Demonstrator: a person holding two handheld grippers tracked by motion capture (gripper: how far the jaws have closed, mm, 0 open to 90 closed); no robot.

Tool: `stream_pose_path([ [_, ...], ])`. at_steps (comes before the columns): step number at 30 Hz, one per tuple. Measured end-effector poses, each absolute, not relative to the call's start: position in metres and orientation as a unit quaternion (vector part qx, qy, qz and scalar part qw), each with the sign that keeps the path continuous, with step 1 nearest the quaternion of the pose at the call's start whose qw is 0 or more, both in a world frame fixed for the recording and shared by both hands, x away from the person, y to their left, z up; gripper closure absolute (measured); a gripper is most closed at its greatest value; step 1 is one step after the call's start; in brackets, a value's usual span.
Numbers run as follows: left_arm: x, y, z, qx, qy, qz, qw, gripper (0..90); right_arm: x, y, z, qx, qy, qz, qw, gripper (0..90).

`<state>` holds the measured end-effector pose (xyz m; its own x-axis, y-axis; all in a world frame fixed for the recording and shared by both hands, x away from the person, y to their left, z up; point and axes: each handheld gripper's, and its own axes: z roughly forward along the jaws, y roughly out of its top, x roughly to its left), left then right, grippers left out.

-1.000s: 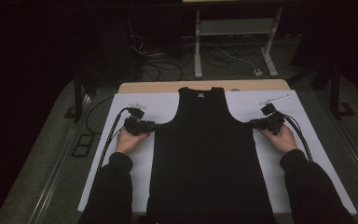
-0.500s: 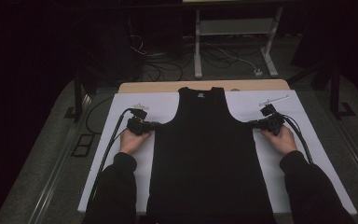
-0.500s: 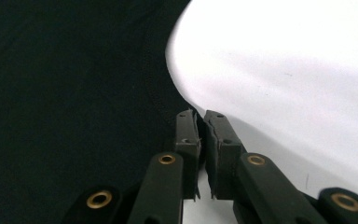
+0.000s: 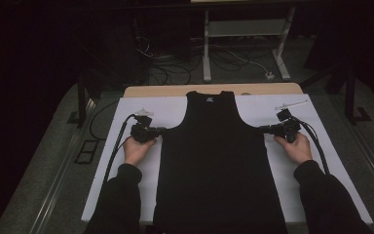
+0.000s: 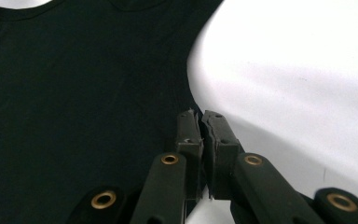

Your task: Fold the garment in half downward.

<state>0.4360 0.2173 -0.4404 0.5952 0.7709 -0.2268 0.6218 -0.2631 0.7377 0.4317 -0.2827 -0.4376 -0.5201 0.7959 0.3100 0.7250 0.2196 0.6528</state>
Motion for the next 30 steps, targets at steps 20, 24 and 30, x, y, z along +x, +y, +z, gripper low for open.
stream_pose_path([
  [20, 0.414, 0.222, -0.421, 0.767, 0.441, 0.076, 0.459, 86.6, 0.400, -0.298, -0.424, 0.500, 0.743, 0.445, 0.020, 84.3],
  [24, 0.411, 0.231, -0.423, 0.757, 0.452, 0.066, 0.468, 86.5, 0.394, -0.302, -0.422, 0.500, 0.741, 0.448, 0.020, 84.2],
  [30, 0.406, 0.232, -0.420, 0.754, 0.453, 0.070, 0.470, 86.6, 0.388, -0.307, -0.416, 0.503, 0.731, 0.462, 0.022, 84.3],
])
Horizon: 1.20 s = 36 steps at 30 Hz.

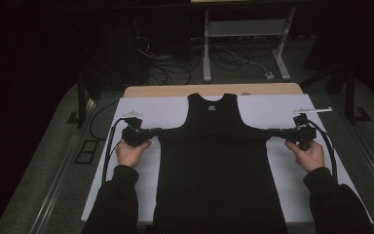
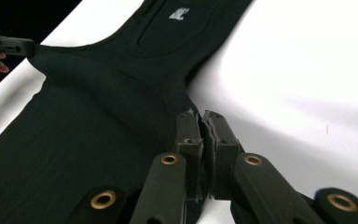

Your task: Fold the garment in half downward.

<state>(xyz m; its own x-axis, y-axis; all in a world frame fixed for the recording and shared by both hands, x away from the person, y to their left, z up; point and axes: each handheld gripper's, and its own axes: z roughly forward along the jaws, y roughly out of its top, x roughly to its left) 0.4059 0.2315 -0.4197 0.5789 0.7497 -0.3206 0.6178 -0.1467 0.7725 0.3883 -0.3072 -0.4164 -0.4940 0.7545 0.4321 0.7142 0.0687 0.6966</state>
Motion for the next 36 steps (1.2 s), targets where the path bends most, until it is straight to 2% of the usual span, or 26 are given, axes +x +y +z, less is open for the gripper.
stream_pose_path([
  [19, 0.378, 0.240, -0.415, 0.747, 0.453, 0.039, 0.486, 86.4, 0.367, -0.312, -0.413, 0.506, 0.722, 0.471, -0.004, 83.8],
  [36, 0.356, 0.238, -0.417, 0.764, 0.455, 0.020, 0.458, 86.4, 0.347, -0.315, -0.413, 0.504, 0.732, 0.458, -0.014, 83.7],
])
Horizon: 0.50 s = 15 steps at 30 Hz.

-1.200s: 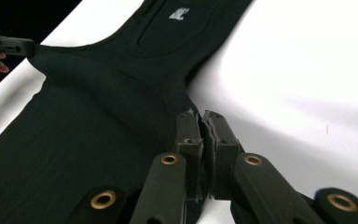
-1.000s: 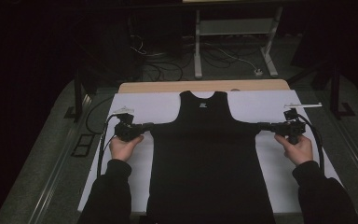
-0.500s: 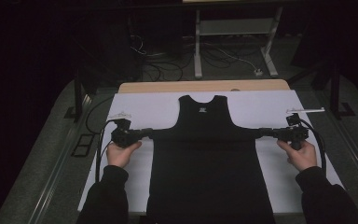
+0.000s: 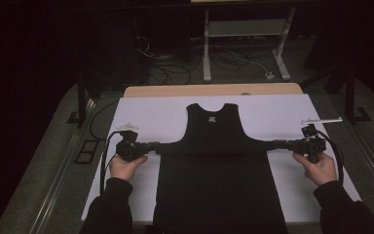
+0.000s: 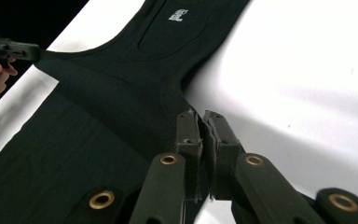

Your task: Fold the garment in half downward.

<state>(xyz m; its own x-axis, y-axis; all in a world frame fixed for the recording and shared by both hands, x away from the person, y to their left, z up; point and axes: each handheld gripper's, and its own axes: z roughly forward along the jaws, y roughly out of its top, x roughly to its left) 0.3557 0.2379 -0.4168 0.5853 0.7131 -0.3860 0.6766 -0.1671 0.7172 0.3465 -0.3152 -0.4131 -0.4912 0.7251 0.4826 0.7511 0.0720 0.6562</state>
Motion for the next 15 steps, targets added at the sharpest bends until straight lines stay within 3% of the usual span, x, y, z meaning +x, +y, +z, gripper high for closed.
stream_pose_path([
  [15, 0.342, 0.238, -0.420, 0.778, 0.456, -0.001, 0.431, 86.4, 0.330, -0.312, -0.419, -0.505, -0.744, -0.435, 0.036, 83.6],
])
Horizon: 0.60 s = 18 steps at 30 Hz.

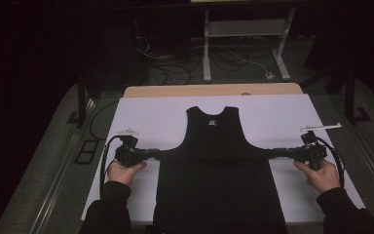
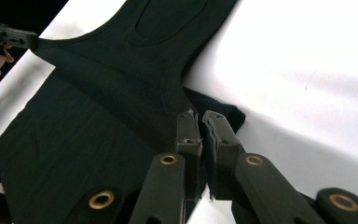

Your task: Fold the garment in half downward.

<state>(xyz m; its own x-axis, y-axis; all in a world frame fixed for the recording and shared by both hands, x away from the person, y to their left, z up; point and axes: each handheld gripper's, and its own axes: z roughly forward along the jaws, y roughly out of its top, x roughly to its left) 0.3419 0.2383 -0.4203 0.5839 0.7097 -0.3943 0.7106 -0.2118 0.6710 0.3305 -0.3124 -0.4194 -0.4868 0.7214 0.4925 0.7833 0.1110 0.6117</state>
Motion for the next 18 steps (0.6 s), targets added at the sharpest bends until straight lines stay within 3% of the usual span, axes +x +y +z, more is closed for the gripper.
stream_pose_path([
  [18, 0.332, 0.242, -0.424, 0.781, 0.462, -0.026, 0.419, 86.4, 0.312, -0.311, -0.420, -0.504, -0.749, -0.426, 0.054, 83.4],
])
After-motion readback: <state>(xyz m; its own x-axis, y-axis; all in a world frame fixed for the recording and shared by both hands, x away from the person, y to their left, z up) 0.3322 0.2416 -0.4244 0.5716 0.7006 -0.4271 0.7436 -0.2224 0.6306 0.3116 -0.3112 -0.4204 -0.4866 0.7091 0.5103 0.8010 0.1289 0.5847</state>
